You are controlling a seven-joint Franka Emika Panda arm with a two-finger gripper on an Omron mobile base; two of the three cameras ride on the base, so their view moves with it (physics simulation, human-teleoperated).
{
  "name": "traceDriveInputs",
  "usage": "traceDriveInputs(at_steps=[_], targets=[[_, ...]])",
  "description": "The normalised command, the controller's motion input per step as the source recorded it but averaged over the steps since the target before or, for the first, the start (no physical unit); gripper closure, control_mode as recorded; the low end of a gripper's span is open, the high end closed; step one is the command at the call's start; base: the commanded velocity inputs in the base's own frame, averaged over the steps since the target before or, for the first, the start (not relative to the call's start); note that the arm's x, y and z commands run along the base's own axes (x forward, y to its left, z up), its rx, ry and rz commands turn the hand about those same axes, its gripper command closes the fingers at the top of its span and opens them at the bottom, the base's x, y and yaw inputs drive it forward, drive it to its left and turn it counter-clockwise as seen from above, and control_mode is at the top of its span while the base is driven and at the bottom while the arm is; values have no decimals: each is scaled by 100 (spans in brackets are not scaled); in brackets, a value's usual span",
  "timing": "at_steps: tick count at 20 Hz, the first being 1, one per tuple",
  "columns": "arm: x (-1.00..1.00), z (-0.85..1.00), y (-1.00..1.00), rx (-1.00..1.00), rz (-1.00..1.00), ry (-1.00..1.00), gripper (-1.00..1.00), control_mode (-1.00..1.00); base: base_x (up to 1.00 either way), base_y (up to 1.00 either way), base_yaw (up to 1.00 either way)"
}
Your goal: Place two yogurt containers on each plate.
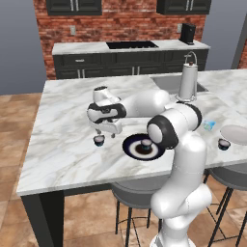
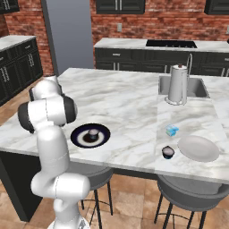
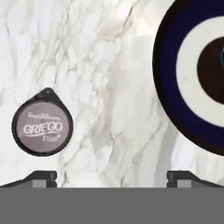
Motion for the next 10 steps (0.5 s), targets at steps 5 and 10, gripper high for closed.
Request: traceDriveInputs(at_steps=[5, 10], targets=[[24, -13, 18, 0, 8, 0, -100, -100, 0, 0, 0], [25, -17, 5, 0, 4, 0, -100, -100, 0, 0, 0]])
